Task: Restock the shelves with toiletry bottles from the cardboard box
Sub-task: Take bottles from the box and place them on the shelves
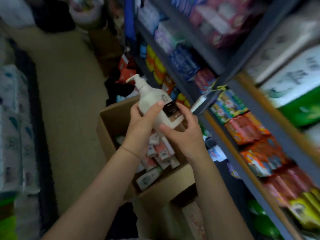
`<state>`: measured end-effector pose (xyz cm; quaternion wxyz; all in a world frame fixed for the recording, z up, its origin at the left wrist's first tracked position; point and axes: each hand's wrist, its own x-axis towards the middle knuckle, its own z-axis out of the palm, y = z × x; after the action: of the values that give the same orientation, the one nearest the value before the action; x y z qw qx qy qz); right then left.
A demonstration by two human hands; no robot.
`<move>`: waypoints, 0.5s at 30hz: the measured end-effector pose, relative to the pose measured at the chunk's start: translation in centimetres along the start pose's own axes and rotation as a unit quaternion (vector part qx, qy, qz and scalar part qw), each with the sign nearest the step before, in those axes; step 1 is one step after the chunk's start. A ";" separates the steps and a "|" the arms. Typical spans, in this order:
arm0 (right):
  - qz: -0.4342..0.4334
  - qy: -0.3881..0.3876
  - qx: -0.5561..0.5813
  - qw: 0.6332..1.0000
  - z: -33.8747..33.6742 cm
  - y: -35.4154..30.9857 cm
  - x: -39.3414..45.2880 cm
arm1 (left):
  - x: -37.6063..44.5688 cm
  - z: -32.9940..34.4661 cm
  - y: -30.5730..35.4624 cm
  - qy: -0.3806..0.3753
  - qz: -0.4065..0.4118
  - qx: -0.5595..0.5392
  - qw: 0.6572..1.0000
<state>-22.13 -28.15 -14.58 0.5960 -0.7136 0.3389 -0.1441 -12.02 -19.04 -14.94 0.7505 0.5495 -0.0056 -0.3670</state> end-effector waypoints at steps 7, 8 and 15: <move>-0.170 0.137 -0.004 0.976 -15.3 -5.5 -13.0 | -11.0 13.8 2.1 -0.163 0.089 -0.010 0.982; -0.175 0.156 -0.007 0.972 -17.4 -6.2 -15.0 | -13.0 15.7 2.1 -0.204 0.104 0.008 0.973; -0.204 0.238 -0.067 0.947 -29.6 -10.7 -28.8 | -25.3 28.4 2.1 -0.451 0.258 0.161 0.839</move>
<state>-57.82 -30.90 8.56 0.4065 -0.7507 0.3270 -0.4052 -41.09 -27.94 8.01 0.6337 0.4150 -0.5439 -0.3610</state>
